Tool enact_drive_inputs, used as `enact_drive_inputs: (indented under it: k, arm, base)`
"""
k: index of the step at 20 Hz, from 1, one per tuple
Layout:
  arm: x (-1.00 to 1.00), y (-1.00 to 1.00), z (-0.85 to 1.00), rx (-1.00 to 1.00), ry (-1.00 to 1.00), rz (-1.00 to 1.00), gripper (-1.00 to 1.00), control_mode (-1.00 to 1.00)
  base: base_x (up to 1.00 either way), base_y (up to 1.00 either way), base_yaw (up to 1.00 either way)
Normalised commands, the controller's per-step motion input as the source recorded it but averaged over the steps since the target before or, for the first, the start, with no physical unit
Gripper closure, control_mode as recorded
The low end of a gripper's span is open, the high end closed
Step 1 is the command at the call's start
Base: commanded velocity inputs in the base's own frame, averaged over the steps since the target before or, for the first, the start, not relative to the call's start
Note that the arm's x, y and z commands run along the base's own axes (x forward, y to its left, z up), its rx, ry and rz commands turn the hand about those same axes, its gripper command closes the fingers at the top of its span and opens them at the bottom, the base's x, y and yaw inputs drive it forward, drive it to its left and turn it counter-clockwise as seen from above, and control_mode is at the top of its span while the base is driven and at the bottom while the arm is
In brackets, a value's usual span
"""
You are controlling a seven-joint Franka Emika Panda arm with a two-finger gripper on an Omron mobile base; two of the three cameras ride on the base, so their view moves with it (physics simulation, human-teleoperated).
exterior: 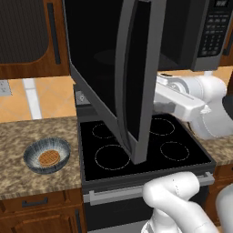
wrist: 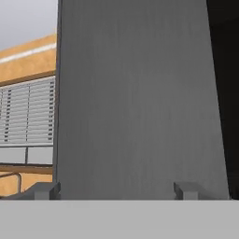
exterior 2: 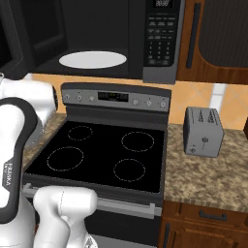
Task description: Open the microwave, place the bowl with waffle inside the microwave, then close the microwave door and turn it on.
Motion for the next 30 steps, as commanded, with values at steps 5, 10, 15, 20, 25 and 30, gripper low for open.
enact_drive_inputs:
  k: [5,10,15,20,25,30]
  arm:
    - [0.33,0.23,0.0,0.0,0.0,0.0,-1.0,-1.0]
    - [0.24,0.23,0.0,0.0,0.0,0.0,-1.0,-1.0]
    - [0.21,0.18,0.0,0.0,0.0,0.0,-1.0,-1.0]
    - [0.15,0.19,-0.01,0.0,0.02,0.0,-1.0,-1.0]
    - [0.01,0.02,0.0,0.0,0.0,0.0,-1.0,-1.0]
    - [0.06,0.02,-0.01,0.0,-0.01,0.0,-1.0,-1.0]
  base:
    - [0.0,0.0,0.0]
    - [0.0,0.0,0.0]
    - [0.0,0.0,0.0]
    - [0.0,0.0,0.0]
    - [0.0,0.0,0.0]
    - [0.0,0.0,0.0]
